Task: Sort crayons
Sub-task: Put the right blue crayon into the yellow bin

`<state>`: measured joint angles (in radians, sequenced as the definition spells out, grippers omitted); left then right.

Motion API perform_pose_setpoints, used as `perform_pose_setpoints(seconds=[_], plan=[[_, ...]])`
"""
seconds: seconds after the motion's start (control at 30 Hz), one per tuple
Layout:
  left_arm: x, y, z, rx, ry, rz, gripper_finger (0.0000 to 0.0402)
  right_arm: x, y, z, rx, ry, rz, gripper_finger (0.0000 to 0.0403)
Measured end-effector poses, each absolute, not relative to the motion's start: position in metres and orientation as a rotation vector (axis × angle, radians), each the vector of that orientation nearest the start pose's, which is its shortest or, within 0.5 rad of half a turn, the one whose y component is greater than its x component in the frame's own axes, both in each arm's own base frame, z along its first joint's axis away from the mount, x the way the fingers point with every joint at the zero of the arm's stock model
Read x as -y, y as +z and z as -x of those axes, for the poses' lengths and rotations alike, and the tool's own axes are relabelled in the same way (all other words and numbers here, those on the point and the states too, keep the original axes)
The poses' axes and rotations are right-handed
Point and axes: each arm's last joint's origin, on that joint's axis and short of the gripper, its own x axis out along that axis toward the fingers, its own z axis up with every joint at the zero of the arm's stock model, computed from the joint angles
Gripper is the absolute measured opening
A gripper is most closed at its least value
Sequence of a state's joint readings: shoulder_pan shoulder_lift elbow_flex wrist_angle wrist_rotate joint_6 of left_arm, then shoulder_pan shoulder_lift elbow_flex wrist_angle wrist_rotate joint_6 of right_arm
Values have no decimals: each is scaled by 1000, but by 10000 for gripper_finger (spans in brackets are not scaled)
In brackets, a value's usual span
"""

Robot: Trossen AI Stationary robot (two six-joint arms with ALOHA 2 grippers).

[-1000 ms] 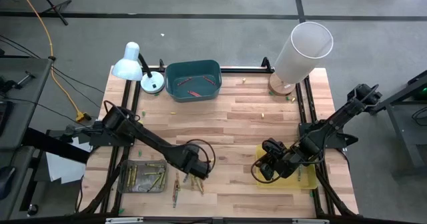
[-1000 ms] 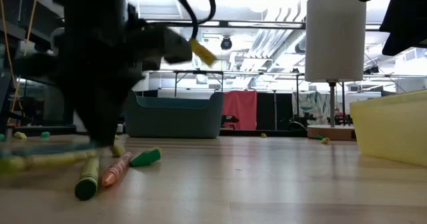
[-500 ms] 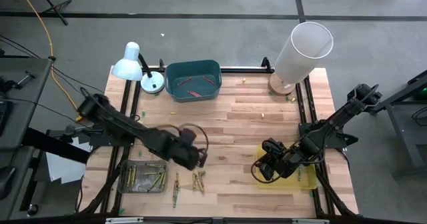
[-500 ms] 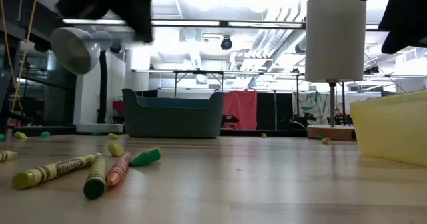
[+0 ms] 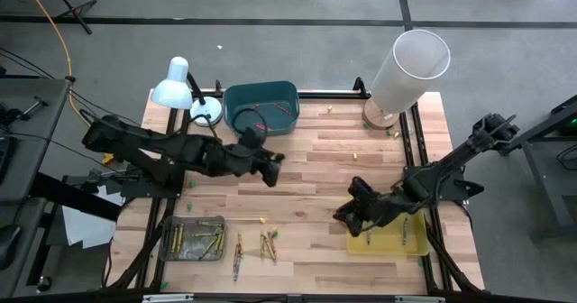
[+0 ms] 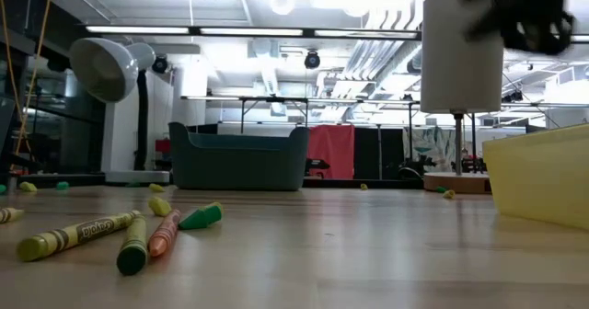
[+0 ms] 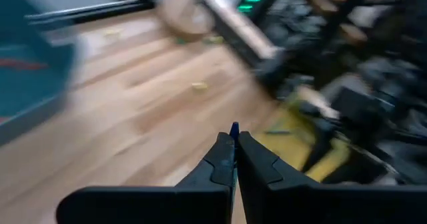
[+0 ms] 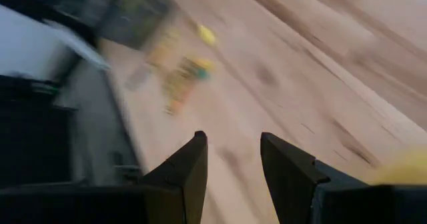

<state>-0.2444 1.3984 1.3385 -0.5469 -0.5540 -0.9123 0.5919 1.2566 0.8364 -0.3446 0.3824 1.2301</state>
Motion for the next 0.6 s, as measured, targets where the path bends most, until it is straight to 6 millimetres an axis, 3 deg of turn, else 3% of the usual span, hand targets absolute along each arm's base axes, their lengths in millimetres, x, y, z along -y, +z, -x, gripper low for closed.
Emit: perform_pose_setpoints(seconds=[0.13,0.37,0.5,0.6], plan=[[66,348,-321,-340,394,628,0,-121,276,-208,-484,-190,-829,134],[84,309,-380,-246,252,662,0,-90,329,-163,-195,-177,-828,134],[87,296,-406,-108,196,656,0,-85,337,-154,-182,-126,-858,134],[81,295,-411,-53,219,662,0,-90,332,-160,-221,-110,-822,134]])
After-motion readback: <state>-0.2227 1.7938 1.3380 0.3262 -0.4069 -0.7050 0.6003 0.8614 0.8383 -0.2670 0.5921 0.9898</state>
